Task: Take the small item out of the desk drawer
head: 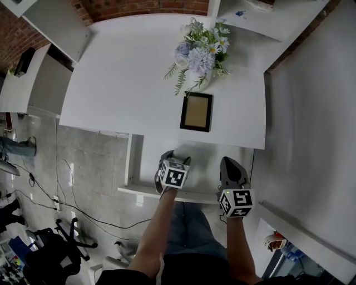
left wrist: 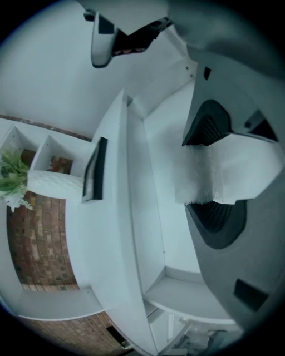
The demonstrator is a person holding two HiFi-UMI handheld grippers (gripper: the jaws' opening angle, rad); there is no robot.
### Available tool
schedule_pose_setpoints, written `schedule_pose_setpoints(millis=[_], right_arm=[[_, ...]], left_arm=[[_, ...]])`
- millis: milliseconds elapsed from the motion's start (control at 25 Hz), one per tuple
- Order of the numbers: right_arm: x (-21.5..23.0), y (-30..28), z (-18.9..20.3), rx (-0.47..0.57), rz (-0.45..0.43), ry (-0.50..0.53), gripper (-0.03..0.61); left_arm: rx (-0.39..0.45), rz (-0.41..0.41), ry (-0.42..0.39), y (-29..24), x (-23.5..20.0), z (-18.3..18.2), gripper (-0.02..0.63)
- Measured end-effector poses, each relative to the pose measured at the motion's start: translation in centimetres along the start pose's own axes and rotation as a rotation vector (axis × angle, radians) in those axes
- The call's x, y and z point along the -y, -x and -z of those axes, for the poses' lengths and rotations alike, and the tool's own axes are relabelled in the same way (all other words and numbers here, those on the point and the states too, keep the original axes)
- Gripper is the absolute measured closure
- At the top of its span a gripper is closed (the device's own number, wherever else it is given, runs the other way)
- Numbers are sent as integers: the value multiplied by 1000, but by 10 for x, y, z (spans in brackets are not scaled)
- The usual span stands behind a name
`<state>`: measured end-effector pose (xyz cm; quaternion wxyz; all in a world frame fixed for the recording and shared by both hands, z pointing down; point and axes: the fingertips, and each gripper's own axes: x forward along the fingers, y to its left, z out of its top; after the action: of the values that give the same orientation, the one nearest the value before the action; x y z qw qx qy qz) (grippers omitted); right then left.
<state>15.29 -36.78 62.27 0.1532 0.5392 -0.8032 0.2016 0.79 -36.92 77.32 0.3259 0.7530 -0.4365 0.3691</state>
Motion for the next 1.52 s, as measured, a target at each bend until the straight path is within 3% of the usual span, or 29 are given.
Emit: schedule_pose_setpoints(millis=[240, 440, 680, 1040, 1520], right_arm=[[-10, -3, -37, 99, -9, 14, 580], [-20, 11, -92, 228, -2, 33, 581], [-38, 44, -150, 366, 9, 77, 581], [-49, 82, -185, 462, 34, 109, 581], [-46, 93, -178, 447, 43, 119, 581]], left_arm=[[354, -14, -23, 89, -8, -76, 324], [663, -51, -41, 187, -15, -138, 324], [895, -88, -73, 281, -11, -171, 325], [1026, -133, -101, 347, -1, -181, 325], [1016, -126, -114, 349, 7, -179, 324]])
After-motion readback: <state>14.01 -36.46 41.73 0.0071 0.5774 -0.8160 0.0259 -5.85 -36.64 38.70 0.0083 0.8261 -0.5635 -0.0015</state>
